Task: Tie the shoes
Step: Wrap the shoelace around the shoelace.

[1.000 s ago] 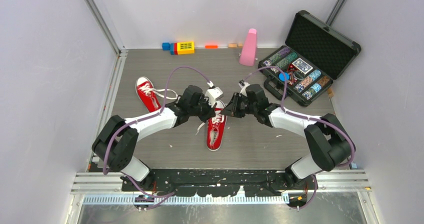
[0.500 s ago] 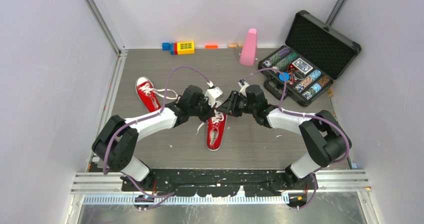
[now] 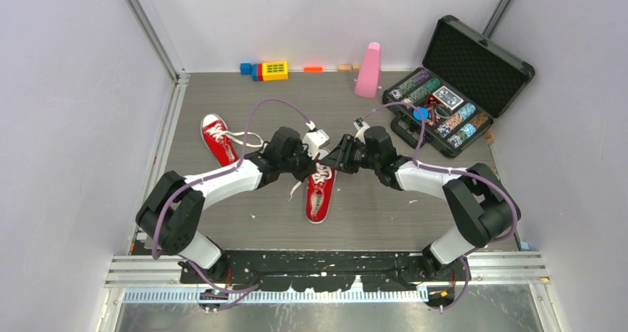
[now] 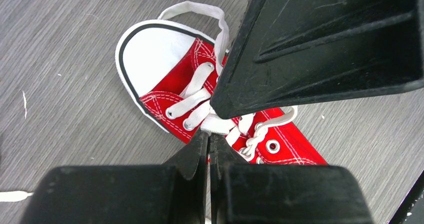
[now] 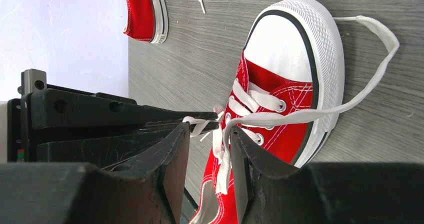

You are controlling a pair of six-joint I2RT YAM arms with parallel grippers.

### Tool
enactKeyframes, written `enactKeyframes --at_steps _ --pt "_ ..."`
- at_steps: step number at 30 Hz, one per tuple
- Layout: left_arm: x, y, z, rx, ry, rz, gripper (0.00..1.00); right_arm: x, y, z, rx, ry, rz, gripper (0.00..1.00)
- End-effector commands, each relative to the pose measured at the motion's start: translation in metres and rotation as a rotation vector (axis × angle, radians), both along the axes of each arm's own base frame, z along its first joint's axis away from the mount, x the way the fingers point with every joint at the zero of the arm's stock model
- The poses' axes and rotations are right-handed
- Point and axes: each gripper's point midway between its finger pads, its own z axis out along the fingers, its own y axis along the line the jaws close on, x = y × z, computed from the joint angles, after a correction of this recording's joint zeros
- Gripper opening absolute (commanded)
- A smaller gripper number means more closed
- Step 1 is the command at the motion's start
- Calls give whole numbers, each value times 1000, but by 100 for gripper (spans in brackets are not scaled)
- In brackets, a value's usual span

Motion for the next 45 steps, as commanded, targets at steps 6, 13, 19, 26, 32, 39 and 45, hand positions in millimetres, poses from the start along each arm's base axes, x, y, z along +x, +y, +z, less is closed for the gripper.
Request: enactKeyframes --at_steps 6,13,19,26,32,39,45 --pt "0 5 14 -10 -25 36 0 6 5 11 32 -38 -5 42" --pt "0 -4 16 -24 -19 -9 0 5 9 14 47 -38 11 45" --pt "-1 -11 16 -46 -11 -32 0 6 14 13 64 -30 18 45" --pt "0 -19 16 -72 -5 -48 0 6 18 14 85 -23 19 45" --pt "3 -21 13 -68 4 -43 0 5 18 19 106 -20 15 45" --pt "6 -24 22 -90 -8 -38 0 1 17 7 85 10 14 45" --pt "6 -24 26 -104 -14 -34 0 -1 21 3 87 16 21 44"
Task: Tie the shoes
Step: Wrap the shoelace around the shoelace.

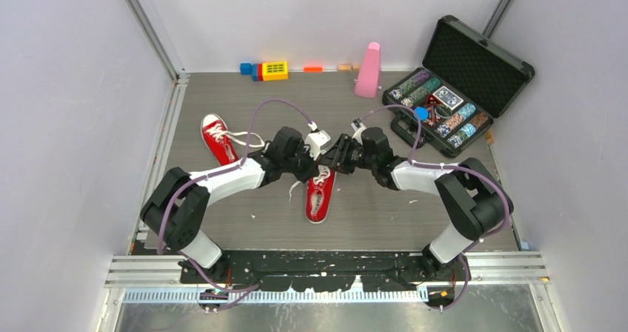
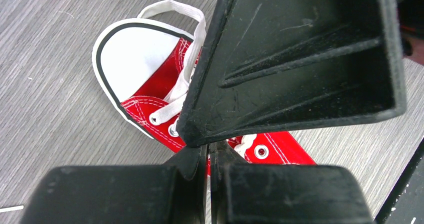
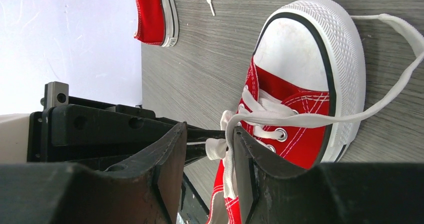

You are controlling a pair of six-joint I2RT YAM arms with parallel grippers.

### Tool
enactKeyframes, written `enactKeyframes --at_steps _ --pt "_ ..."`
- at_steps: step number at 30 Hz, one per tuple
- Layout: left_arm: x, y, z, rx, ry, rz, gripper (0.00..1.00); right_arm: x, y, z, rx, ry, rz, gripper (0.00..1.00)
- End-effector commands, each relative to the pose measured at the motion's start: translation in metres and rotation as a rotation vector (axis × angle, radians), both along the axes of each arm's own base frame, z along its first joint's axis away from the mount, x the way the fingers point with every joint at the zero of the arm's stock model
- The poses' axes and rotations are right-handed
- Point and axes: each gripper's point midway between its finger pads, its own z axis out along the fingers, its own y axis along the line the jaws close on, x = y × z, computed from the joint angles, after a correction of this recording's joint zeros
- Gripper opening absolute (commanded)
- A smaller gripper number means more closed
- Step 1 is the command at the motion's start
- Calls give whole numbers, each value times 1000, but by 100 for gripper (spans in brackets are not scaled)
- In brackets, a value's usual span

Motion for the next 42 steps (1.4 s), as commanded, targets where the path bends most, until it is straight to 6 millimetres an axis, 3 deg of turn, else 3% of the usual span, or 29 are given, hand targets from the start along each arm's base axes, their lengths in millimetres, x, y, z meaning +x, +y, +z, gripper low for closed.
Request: enactKeyframes --at_steps 1,14,21,25,28,33,38,42 --pt "12 -18 35 -96 -77 -13 0 -3 10 3 21 -16 22 44" --pt "14 -19 38 -117 -80 7 0 -6 12 -1 21 -2 17 38" --pt "16 -17 41 -118 -91 28 0 -8 11 -5 9 9 10 29" --pt "15 -12 43 -110 -102 39 1 -8 9 -7 -9 10 -1 16" --pt "14 -8 44 -99 -109 48 8 -7 8 -7 -21 10 -4 10" --pt "8 2 39 -58 -113 41 28 -6 8 -4 -28 6 -6 0" --pt "3 8 31 -38 -112 9 42 -6 8 -2 -27 1 -1 0" --pt "0 4 35 -103 -89 -23 51 -6 8 -2 -27 3 3 0"
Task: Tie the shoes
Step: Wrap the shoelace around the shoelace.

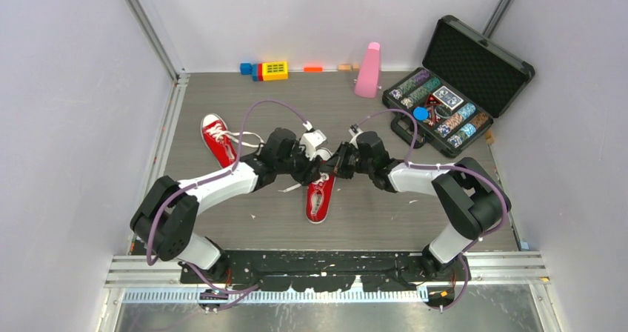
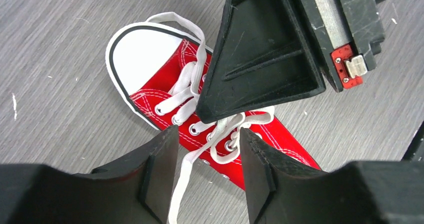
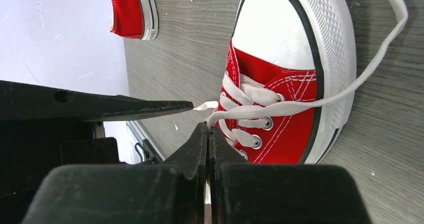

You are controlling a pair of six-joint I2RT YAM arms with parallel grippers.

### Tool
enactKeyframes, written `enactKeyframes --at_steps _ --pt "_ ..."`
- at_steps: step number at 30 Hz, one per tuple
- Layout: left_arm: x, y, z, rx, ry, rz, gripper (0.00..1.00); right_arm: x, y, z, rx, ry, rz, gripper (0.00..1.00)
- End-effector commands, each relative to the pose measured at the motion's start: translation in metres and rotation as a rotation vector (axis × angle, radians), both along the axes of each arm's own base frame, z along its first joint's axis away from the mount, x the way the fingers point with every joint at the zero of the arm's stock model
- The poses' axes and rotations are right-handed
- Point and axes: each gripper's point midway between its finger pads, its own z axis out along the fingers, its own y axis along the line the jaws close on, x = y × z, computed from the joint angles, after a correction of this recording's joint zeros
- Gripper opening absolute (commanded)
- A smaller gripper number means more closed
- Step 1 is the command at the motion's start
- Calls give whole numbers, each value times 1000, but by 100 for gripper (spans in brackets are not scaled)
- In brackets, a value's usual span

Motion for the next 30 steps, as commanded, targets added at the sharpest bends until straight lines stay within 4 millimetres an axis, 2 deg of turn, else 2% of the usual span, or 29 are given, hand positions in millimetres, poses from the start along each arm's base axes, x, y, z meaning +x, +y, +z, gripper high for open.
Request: enactKeyframes --at_steps 1,5,15,20,21,25,30 --pt "1 -6 21 -102 -41 -50 53 3 6 19 26 -54 23 0" --pt "1 -2 22 -172 -16 -56 55 3 6 20 27 -57 27 0" --pt "4 0 3 -191 83 -75 46 4 10 21 32 -58 47 0" --pt "0 -2 -2 -205 142 -75 44 5 11 22 30 -58 48 0" --pt "0 -2 -3 -205 144 -78 41 5 11 22 30 -58 48 0" --pt "-1 -4 0 -220 158 -93 17 5 11 21 28 -57 46 0" --pt "-7 -7 7 -249 151 -136 1 6 11 22 24 -57 48 0"
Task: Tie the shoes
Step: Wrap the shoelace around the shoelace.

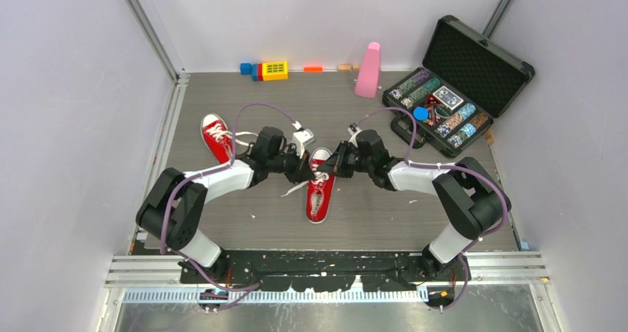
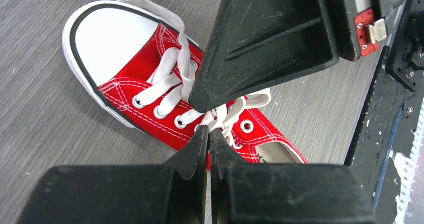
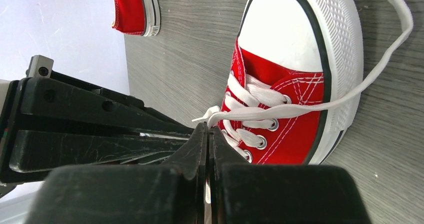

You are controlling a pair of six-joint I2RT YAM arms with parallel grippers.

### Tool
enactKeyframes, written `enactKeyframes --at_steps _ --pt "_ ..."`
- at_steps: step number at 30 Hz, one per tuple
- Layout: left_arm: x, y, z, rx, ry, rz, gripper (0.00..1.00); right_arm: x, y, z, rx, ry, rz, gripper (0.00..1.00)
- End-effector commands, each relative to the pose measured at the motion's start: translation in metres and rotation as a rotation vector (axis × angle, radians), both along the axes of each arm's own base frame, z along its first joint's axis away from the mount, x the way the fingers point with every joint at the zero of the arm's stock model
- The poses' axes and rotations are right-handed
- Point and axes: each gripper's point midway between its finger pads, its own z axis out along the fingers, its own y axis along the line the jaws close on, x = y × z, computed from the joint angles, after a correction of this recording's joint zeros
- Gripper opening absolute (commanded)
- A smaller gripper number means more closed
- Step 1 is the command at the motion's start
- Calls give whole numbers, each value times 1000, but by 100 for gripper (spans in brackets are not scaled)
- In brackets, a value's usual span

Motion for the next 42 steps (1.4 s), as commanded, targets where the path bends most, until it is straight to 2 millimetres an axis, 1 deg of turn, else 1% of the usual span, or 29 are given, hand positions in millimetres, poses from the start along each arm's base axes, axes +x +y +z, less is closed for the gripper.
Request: enactKeyframes --at_steps 1,6,10,15,19,23,35,41,42 --pt "2 -12 26 -83 -47 -59 0 8 9 19 28 -61 21 4" --pt "2 -13 28 -97 -46 -59 0 9 8 22 26 -73 17 30" --pt "3 -14 27 -103 -33 -49 0 8 7 23 27 -78 17 37" --pt "5 -13 28 -109 -32 -24 0 7 6 19 23 -69 15 37" --pt "8 -11 28 -111 -28 -6 0 7 7 21 33 -74 13 40" --pt "9 -11 26 -104 -20 -4 0 9 8 24 36 -79 15 37" --pt "18 -8 20 -63 -18 28 0 7 5 26 21 -90 20 38" --pt "19 -10 21 -66 -16 26 0 6 6 26 17 -88 26 37" --pt "20 -10 21 -67 -15 25 0 6 6 27 17 -89 26 36"
